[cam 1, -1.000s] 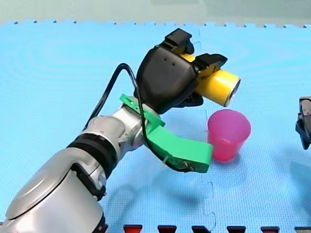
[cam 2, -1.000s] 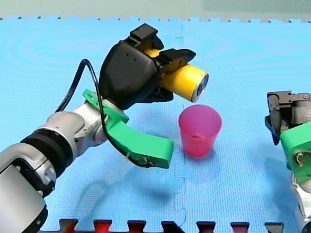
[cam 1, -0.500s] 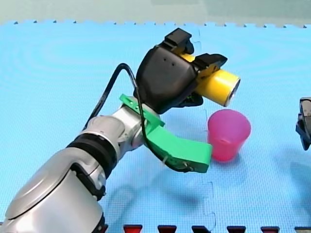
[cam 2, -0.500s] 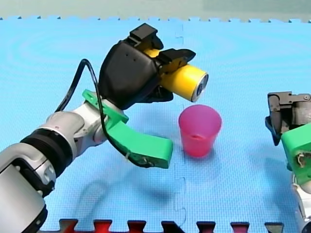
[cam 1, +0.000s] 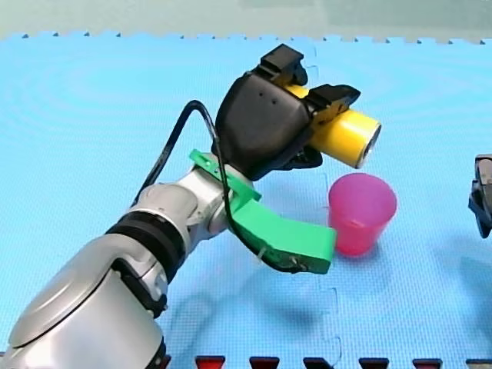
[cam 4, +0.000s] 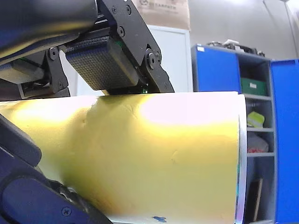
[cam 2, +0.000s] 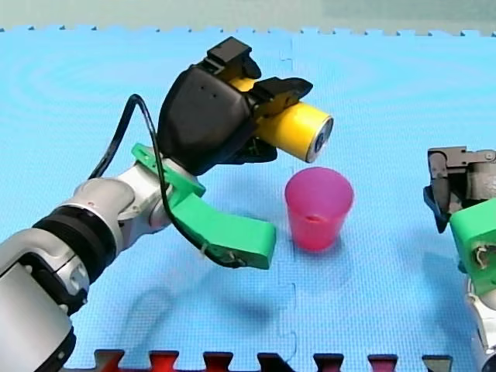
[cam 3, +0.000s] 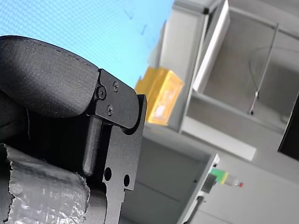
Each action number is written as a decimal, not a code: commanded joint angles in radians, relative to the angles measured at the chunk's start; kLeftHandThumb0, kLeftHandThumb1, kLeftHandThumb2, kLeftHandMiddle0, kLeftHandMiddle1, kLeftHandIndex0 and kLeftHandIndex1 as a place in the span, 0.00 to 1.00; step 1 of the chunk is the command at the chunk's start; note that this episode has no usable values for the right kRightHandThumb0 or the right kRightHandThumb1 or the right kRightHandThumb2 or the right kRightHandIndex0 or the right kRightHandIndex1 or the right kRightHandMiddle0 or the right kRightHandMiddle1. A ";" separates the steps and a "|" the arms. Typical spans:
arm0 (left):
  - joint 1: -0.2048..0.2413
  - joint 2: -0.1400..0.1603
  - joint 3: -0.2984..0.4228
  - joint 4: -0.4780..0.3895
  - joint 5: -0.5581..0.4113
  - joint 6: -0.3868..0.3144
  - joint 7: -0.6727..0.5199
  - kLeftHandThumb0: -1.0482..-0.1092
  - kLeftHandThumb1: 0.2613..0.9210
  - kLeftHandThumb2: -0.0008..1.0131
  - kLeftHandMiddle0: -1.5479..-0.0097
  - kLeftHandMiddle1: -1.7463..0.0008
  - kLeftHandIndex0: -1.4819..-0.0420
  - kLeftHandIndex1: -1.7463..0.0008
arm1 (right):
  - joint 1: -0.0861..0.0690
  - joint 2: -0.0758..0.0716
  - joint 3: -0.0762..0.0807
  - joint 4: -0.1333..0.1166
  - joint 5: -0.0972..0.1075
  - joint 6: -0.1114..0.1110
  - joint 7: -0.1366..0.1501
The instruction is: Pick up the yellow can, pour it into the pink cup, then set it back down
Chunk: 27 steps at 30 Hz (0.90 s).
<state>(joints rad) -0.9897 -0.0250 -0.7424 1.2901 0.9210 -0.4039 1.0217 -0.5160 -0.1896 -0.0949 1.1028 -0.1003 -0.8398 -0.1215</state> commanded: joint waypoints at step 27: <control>0.163 -0.023 0.498 -0.030 -0.592 -0.360 -0.322 0.65 0.81 0.00 0.17 0.97 0.20 1.00 | -0.006 -0.001 -0.025 0.004 0.048 0.013 0.060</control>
<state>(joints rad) -0.8547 -0.0508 -0.3526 1.2917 0.4492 -0.6875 0.8105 -0.5163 -0.1778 -0.1107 1.1002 -0.0619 -0.8334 -0.0668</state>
